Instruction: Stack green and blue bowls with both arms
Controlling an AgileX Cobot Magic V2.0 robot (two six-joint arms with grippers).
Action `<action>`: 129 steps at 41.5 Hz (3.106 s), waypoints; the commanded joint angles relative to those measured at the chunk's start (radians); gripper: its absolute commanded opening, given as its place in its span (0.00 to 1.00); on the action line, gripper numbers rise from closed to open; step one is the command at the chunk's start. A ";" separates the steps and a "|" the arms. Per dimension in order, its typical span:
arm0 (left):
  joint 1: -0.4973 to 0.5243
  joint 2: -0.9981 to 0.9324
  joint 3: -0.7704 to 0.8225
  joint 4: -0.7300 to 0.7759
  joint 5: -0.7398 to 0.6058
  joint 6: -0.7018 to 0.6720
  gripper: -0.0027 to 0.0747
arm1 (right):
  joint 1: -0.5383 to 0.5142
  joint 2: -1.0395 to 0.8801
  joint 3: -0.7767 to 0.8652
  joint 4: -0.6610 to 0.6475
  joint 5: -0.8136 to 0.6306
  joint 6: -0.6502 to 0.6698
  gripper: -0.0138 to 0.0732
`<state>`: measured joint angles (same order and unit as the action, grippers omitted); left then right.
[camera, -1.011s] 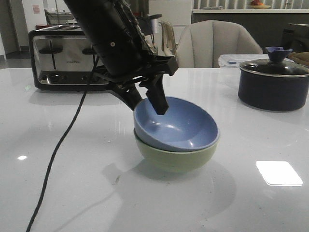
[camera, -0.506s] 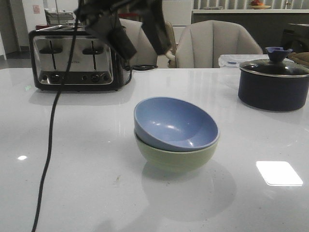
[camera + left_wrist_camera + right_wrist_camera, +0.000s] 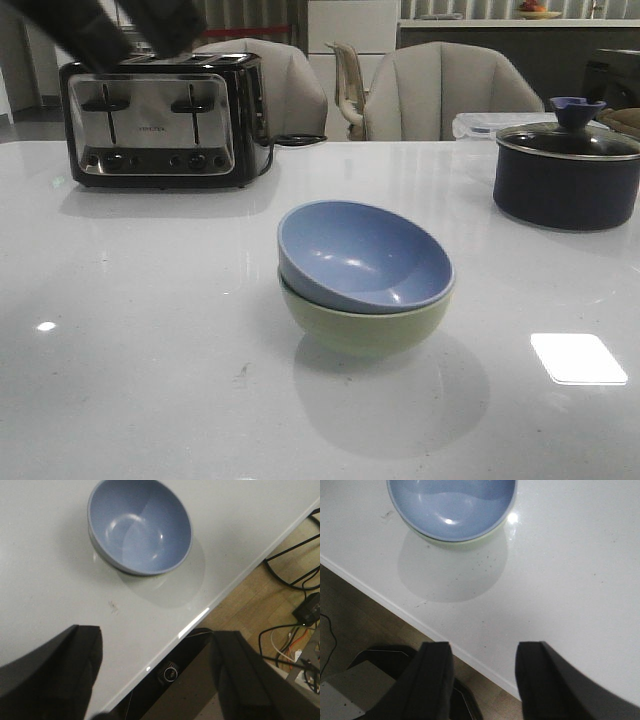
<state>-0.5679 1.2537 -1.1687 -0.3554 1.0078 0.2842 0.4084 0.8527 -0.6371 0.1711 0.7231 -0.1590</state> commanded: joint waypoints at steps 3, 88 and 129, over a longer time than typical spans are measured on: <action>-0.007 -0.165 0.096 0.047 -0.029 0.004 0.63 | -0.002 -0.005 -0.028 0.002 -0.054 -0.007 0.64; 0.323 -0.857 0.686 0.363 -0.671 -0.284 0.17 | -0.002 -0.005 -0.028 0.004 -0.052 -0.007 0.20; 0.534 -1.282 1.195 0.355 -1.060 -0.284 0.17 | -0.002 -0.005 -0.028 0.004 -0.048 -0.007 0.20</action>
<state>-0.0338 -0.0039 0.0051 0.0079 0.0308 0.0000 0.4084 0.8527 -0.6371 0.1711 0.7245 -0.1590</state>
